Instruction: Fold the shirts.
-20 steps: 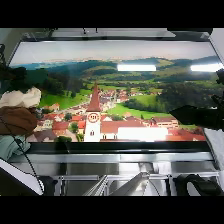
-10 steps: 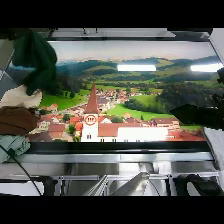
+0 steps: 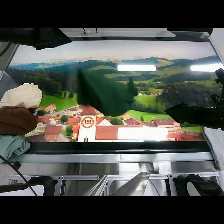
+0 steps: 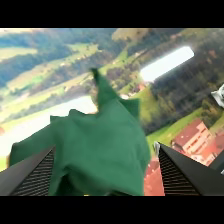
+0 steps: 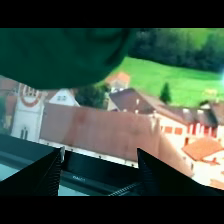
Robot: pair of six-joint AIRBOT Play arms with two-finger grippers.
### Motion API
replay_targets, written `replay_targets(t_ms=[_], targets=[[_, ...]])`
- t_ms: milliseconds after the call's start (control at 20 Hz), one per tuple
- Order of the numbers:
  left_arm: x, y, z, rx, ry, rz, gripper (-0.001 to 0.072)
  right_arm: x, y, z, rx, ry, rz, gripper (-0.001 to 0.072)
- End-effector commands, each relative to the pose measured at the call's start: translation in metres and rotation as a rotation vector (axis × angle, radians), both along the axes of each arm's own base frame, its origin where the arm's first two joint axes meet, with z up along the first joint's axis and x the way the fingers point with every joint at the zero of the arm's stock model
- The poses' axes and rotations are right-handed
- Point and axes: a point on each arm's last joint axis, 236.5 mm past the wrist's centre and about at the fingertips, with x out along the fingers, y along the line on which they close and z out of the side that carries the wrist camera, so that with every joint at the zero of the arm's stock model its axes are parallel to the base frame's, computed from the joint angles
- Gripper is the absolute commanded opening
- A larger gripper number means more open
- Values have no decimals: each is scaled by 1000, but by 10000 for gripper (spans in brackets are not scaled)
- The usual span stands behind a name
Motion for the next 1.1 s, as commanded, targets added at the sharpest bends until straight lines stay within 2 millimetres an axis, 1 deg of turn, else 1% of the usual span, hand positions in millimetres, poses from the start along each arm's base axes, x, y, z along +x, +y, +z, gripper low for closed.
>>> replay_targets(t_ms=[0,50,100,150,250,300,350,400,500,600,700,750,800,850,1000,1050], targets=[[0,20,-15,-1,91,74,711,10,-2,-4,4,2,-21,496],[-2,38,-35,43,158,114,671,18,-4,-11,5,17,-34,496],[-9,57,-66,101,249,143,622,27,-6,-21,7,39,-49,496],[-17,69,-96,122,333,164,625,37,-9,-32,8,62,-66,495],[-39,82,-156,114,507,191,625,57,-14,-60,11,123,-102,495],[-51,84,-188,110,588,196,625,68,-13,-76,31,151,-114,495],[-61,84,-216,110,645,196,625,78,-8,-89,63,174,-109,495],[-71,79,-243,107,693,189,624,87,2,-101,114,198,-95,495],[-81,60,-280,70,741,149,624,104,18,-119,213,231,-75,495],[-84,38,-309,29,784,121,624,122,29,-140,289,258,-70,495],[-88,26,-337,48,838,95,623,135,37,-160,346,290,-68,495],[-87,18,-347,56,853,75,623,141,40,-167,374,294,-68,495],[-82,12,-353,63,856,59,623,149,42,-170,401,287,-72,495],[-73,4,-357,73,839,41,623,159,44,-171,428,267,-75,495],[-48,-14,-358,85,790,4,617,181,47,-174,464,256,-89,495],[-40,-18,-357,89,772,-6,437,186,51,-177,465,257,-79,494]])
